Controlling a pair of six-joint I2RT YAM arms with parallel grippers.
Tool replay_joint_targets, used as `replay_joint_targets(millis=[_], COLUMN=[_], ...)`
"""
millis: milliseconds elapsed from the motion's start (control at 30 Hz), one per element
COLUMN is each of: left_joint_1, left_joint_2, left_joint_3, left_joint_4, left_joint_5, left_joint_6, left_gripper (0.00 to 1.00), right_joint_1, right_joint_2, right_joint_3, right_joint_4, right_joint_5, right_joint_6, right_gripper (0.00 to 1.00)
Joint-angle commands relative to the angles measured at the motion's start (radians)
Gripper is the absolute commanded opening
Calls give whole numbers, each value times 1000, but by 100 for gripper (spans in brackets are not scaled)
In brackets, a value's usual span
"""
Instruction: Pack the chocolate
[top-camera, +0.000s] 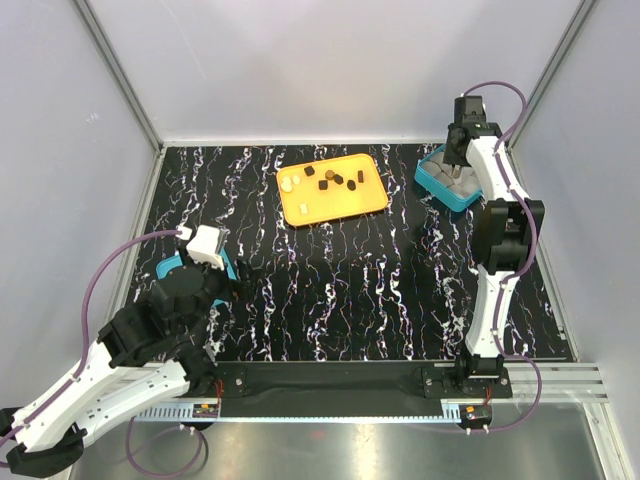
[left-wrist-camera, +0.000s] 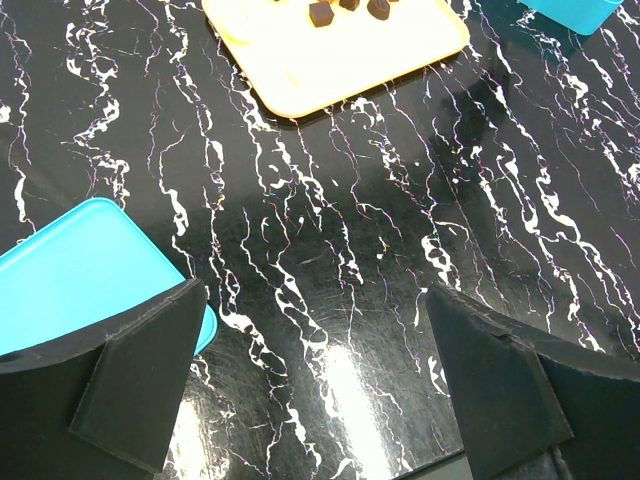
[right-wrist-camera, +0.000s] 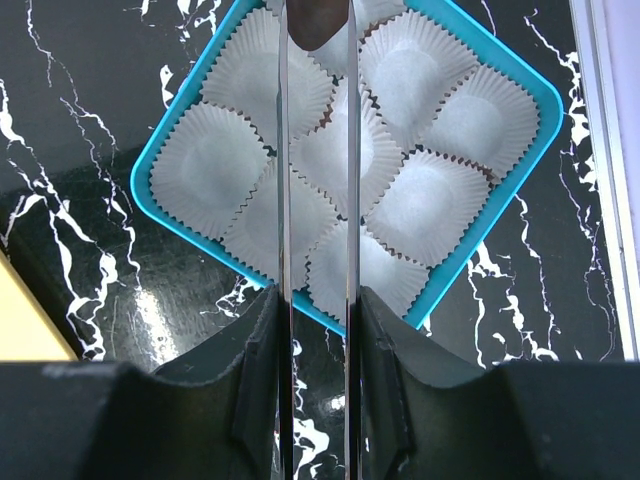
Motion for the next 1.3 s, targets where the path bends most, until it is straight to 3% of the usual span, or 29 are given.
replay_joint_targets(millis=[0,700,1267], left_joint_1=[-3,-3,-3], left_joint_2=[5,11,8], left_joint_3=[2,2,1], left_joint_4=[48,45,42], left_joint_5=[-20,-24,-30], left_joint_6=[12,9,6], left_gripper=[99,99,99], right_joint_1=[-3,-3,-3], right_joint_2=[5,16,10], right_joint_3=[42,-17,-15], right_joint_4=[68,127,116], right_joint_5=[41,78,86], right_joint_6=[-25,-51,-59], right_gripper=[36,45,46])
